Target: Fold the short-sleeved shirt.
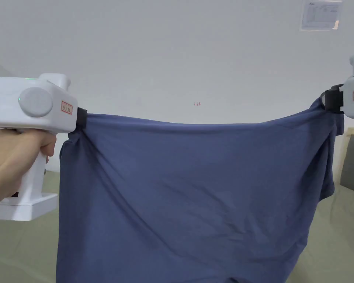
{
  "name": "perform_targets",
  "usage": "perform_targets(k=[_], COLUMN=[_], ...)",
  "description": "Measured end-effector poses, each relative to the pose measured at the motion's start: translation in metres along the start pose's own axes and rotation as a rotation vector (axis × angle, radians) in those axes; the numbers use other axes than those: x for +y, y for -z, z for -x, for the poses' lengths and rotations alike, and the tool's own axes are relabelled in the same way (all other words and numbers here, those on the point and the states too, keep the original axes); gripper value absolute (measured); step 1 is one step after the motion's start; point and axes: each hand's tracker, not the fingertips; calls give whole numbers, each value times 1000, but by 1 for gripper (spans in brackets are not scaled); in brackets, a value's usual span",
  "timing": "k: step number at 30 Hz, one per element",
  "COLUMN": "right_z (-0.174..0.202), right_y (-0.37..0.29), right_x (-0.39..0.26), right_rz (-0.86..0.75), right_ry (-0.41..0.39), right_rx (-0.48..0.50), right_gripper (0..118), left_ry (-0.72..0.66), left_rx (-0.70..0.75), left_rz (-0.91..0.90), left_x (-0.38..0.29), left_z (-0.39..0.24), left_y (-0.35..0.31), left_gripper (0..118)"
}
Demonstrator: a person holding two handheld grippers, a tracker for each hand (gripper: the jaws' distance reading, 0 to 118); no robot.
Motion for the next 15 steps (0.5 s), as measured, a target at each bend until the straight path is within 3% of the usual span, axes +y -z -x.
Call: perform_targets(k=[15], right_z=[-3], right_y=[143], right_x=[50], right_rz=[26], right_ry=[20], right_rx=[-68], right_gripper=[2], left_ry=[-5], left_rx=[110], left_rz=[-15], left_x=[58], left_z=[-22], left_y=[96], left_gripper=[3])
